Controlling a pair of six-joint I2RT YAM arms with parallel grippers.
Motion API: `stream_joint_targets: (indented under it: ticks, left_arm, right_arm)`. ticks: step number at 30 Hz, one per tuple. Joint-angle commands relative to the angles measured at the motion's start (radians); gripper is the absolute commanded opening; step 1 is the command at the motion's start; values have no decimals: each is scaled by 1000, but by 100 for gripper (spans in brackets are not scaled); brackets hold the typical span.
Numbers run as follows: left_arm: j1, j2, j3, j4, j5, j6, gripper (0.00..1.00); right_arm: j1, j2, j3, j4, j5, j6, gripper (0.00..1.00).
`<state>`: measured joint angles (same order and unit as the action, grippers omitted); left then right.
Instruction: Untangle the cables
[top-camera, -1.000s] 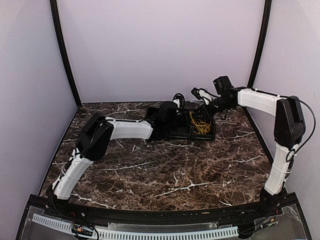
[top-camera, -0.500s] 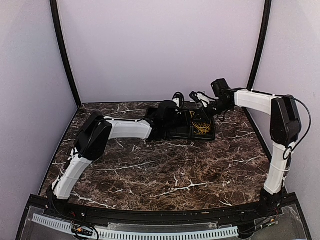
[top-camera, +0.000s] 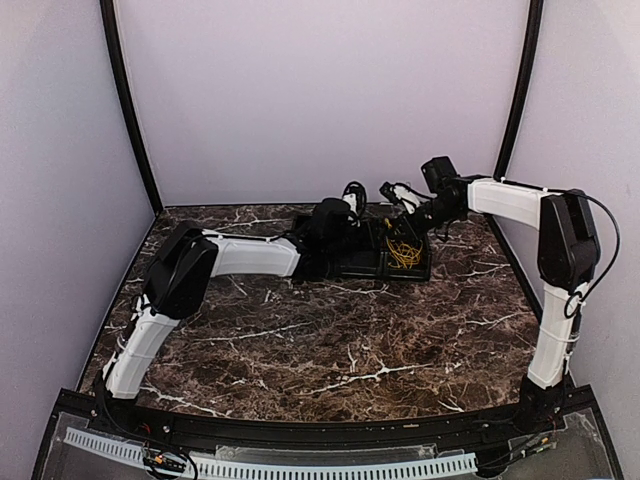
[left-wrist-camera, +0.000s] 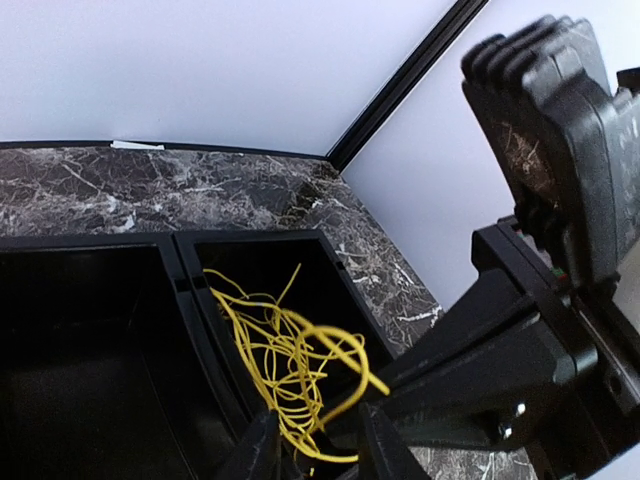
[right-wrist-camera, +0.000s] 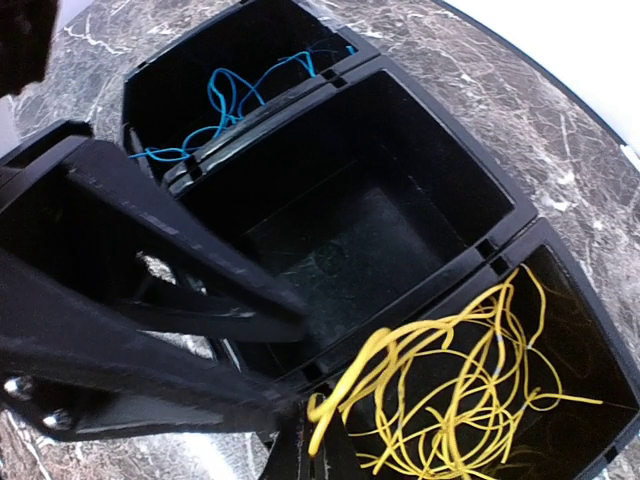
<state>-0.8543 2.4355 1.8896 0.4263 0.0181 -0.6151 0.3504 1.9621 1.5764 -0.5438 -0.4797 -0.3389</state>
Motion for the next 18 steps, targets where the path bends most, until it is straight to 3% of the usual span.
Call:
stream_joint_targets:
  ticks: [1,7,18]
  left_arm:
    - [-6,-129,-70,12,26,-2,30]
    - [-12,-285,-330,108,35,-16,37]
    - [-31,-584,-693,158,-32,5,37]
  right_arm:
    - [-31,15,34,55,67,9,0]
    - [-64,61,48,52,148,-8,0]
    - [-44,238,197,-71,205,-19,0]
